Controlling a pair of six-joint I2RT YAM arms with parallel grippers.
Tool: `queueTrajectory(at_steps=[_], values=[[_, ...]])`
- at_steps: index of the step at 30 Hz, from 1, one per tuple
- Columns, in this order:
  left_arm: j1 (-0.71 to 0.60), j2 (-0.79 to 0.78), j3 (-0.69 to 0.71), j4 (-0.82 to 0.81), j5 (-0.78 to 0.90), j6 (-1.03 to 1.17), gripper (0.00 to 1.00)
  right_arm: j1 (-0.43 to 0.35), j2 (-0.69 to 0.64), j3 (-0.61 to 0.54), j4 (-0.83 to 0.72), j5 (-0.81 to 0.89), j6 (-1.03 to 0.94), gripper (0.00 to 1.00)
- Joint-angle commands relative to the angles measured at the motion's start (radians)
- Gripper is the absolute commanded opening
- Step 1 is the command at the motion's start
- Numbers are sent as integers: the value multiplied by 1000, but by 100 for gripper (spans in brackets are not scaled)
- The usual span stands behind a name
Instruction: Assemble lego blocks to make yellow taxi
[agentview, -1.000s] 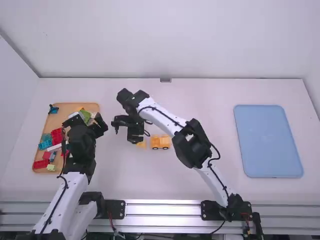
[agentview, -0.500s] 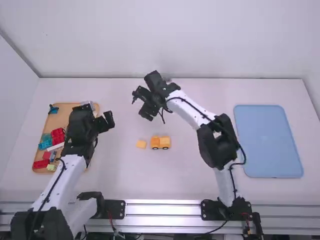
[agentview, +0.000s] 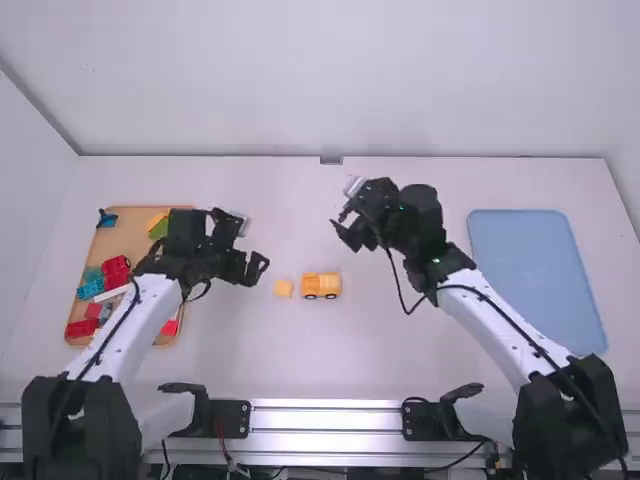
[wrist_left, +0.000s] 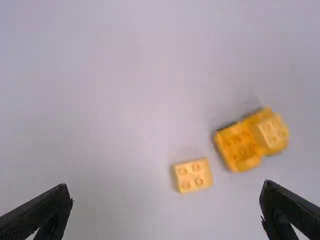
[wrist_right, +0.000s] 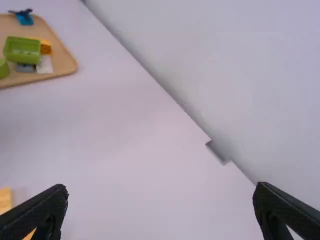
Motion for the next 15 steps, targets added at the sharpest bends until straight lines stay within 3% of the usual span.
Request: queueTrajectory(at_steps=[1,5,11,15], values=[[-105,62,62,-64,-104,189,99,-37,1,-98,71,-135,60,98],[-234,171,96,-114,-227,328,99,-110,0,-173,201,-153,199,98],[-320,349,124,-150,-298,505,96,-164,2,-182,202,-191,230,98],[-325,457,129,-86,-366,569,84,-186,2,-182,203,-250,229,98]])
